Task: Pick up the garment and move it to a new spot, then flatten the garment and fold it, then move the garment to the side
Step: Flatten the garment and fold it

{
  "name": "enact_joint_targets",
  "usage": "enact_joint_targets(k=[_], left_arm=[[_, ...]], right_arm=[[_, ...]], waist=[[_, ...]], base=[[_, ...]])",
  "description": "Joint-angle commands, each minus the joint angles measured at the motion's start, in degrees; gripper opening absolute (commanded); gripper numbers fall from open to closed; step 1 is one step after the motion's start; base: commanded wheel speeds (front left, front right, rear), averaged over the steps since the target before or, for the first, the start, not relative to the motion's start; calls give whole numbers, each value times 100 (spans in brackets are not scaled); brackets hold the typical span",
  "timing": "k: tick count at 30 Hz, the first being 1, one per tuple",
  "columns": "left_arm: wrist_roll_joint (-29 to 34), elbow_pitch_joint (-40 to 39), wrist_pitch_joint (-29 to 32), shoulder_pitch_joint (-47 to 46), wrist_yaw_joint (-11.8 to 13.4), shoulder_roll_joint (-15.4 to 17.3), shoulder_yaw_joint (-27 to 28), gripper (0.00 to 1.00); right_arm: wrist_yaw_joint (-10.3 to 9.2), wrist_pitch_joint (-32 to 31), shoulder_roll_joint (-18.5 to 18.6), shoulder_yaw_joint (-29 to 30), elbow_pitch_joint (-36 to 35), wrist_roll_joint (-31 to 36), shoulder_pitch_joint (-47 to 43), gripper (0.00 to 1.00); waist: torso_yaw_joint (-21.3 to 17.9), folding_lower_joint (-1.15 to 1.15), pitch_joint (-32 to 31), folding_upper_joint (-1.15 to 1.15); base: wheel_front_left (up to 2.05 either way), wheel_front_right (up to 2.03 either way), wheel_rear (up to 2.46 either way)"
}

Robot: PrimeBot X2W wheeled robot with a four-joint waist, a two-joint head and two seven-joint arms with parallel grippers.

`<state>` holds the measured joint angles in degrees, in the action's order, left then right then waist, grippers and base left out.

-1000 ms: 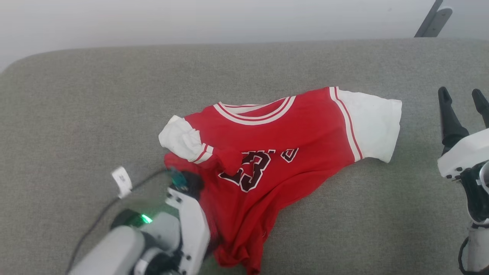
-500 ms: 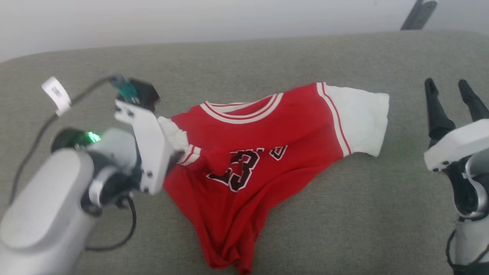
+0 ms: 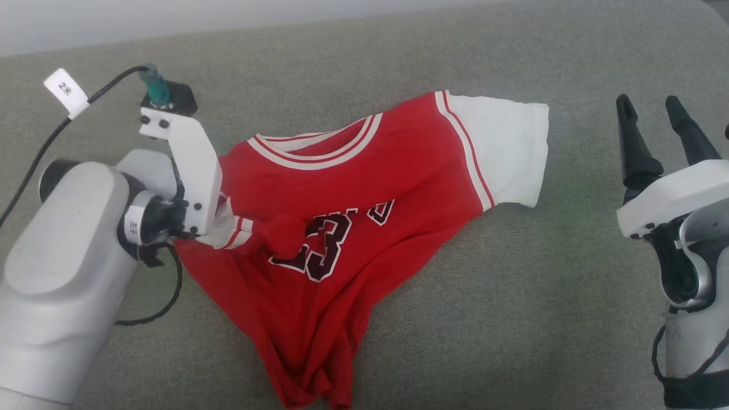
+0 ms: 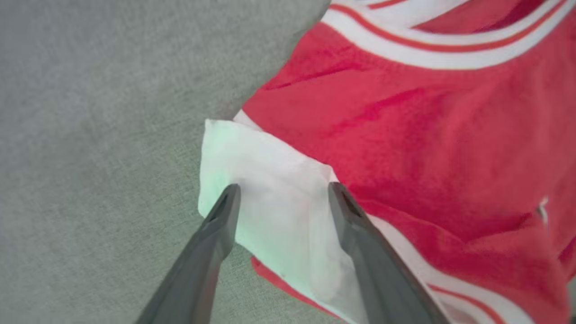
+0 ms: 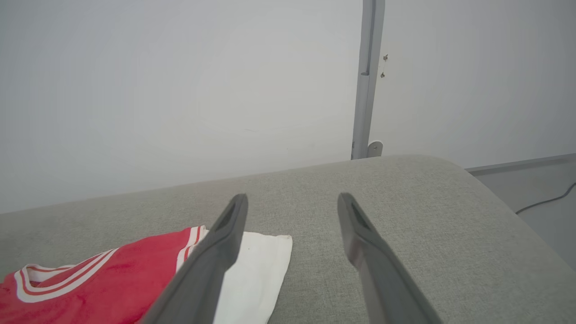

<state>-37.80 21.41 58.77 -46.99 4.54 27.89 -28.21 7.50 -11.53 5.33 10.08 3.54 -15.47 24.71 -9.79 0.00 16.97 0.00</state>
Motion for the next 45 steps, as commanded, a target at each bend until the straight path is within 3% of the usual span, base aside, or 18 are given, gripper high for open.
enact_joint_targets(k=[1,6,7,8,9,13,26,33,34,36,37,38,45], left_arm=[[27,98,94,-62,32,-19,-33,100],[95,323,423,-76,102,-22,-197,100],[62,347,462,-70,147,-42,-184,49],[42,347,483,-59,128,-52,-204,17],[32,325,485,-58,94,-57,-216,0],[-36,257,415,-69,76,-42,-161,0],[-419,-235,-338,588,338,320,537,0],[-585,-112,-832,1005,237,435,778,0],[-599,-51,-879,1002,230,425,796,18],[-631,82,-896,967,193,407,795,35],[-583,113,-906,912,164,440,770,50],[-567,149,-921,848,153,452,778,100],[-525,288,-729,523,132,528,732,100]], right_arm=[[-2,56,2,5,9,-20,32,100],[-2,58,33,31,36,-18,71,100],[-2,63,31,36,37,-12,85,100],[-2,68,30,40,37,-8,99,100],[-2,71,28,43,33,-12,110,100],[-2,58,40,44,22,-15,122,100],[-2,-7,113,272,-93,10,-16,100],[-2,-82,85,327,-185,-1,7,100],[-2,-88,93,318,-189,4,19,100],[-2,-107,91,314,-192,12,34,100],[-2,-116,92,309,-201,17,39,100],[-2,-110,94,306,-207,21,42,100],[-2,-164,120,256,-257,9,34,100]], waist=[[-19,0,28,0],[21,0,66,0],[35,0,75,0],[52,0,84,0],[71,0,94,0],[149,0,117,0],[459,0,28,0],[589,0,46,0],[603,0,49,0],[630,0,43,0],[643,0,37,0],[655,0,30,0],[692,0,-11,0]], base=[[0,0,0],[0,0,0],[0,0,0],[0,0,0],[0,0,0],[0,0,0],[0,0,0],[0,0,0],[0,0,0],[0,0,0],[0,0,0],[0,0,0],[0,0,0]])
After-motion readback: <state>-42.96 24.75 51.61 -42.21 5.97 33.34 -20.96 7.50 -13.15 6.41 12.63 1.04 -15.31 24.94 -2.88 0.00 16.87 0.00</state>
